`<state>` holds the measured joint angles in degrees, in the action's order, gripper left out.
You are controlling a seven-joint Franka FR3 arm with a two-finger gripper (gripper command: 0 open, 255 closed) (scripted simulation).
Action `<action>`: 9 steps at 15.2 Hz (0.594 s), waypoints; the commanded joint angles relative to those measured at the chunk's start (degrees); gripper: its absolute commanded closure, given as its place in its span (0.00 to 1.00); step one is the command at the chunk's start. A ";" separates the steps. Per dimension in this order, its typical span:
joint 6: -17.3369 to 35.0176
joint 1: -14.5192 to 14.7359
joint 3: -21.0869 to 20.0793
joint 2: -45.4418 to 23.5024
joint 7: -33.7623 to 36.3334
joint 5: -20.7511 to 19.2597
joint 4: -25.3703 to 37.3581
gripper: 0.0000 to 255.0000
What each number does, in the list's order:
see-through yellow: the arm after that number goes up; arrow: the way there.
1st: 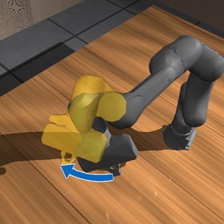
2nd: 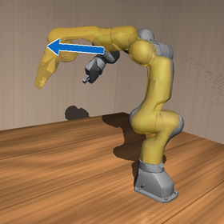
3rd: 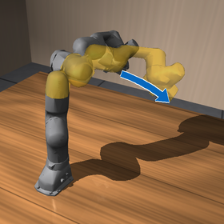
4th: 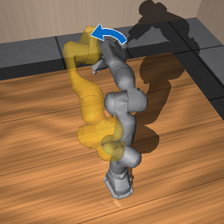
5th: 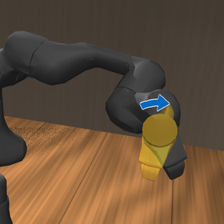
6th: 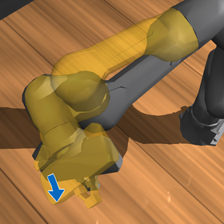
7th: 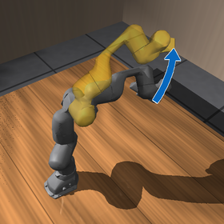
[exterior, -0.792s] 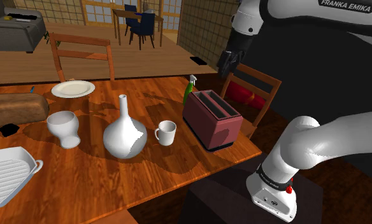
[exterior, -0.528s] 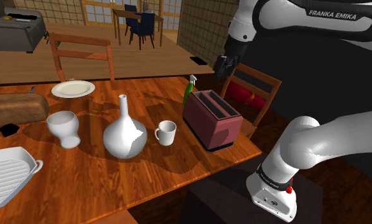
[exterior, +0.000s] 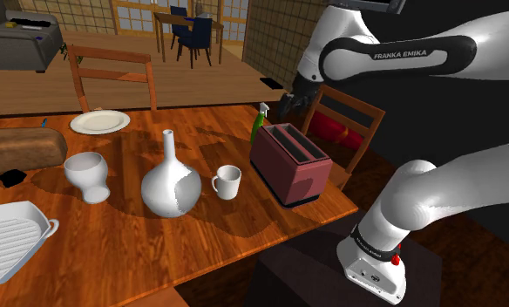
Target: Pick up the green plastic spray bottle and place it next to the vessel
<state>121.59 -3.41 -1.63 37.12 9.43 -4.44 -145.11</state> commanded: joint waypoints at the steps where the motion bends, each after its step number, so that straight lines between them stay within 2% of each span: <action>1: 6.16 -1.01 0.48 -2.74 0.65 -0.73 -1.50 0.00; 9: 28.01 -5.49 2.00 -17.38 3.91 -4.07 -2.49 0.00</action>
<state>146.71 -8.26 0.09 21.98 13.00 -8.06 -147.98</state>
